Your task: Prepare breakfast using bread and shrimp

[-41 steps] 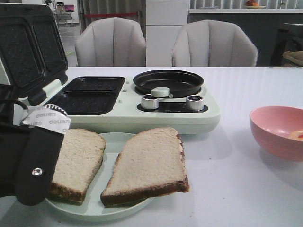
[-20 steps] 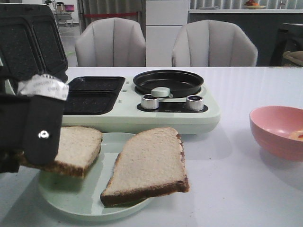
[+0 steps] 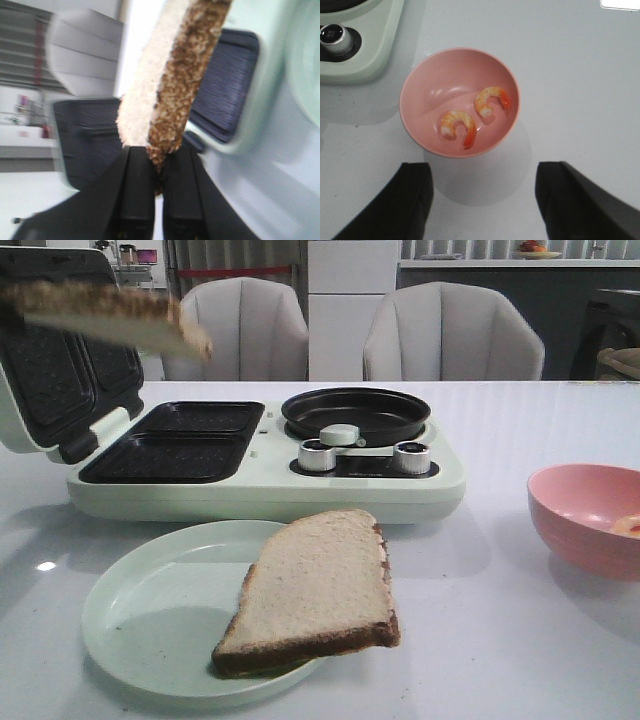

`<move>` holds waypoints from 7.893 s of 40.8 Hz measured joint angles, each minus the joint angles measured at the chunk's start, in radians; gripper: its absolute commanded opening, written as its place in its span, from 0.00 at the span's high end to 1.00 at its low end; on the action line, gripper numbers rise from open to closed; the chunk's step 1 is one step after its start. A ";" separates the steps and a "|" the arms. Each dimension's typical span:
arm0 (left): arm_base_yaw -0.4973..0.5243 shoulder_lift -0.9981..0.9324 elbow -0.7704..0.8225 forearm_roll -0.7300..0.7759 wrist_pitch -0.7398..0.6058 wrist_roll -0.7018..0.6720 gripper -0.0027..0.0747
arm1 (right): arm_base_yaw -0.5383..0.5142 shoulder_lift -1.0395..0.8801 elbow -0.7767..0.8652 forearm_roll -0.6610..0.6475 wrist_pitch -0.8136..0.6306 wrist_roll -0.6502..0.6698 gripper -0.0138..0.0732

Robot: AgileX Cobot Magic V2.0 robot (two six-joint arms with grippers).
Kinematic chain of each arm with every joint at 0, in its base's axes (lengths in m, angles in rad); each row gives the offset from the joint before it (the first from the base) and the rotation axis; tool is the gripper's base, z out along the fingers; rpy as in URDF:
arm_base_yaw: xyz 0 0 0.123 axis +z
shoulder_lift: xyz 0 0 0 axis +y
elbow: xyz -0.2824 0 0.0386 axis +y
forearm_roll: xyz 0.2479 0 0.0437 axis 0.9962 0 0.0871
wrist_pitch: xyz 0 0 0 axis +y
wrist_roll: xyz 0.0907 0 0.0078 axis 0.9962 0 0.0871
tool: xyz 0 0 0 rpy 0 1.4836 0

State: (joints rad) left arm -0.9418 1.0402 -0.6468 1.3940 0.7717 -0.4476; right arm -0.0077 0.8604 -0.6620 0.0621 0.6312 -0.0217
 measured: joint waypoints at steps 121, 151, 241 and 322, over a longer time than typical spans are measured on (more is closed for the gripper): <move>0.199 0.256 -0.647 -0.870 0.321 0.137 0.32 | 0.000 0.000 0.000 0.000 0.000 0.000 0.21; 0.116 -0.581 -0.201 -1.112 0.341 0.152 0.32 | 0.000 0.000 0.000 0.002 0.000 0.000 0.21; 0.116 -0.826 -0.016 -1.055 0.353 0.152 0.32 | 0.357 0.898 -0.208 1.109 -0.019 -0.588 0.77; 0.116 -0.826 -0.016 -1.030 0.353 0.152 0.32 | 0.433 1.271 -1.038 1.167 -0.007 -0.572 0.27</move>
State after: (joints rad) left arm -0.8260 0.2147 -0.6625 0.3640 1.1249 -0.2958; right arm 0.4249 2.1316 -1.6997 1.2292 0.6245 -0.5932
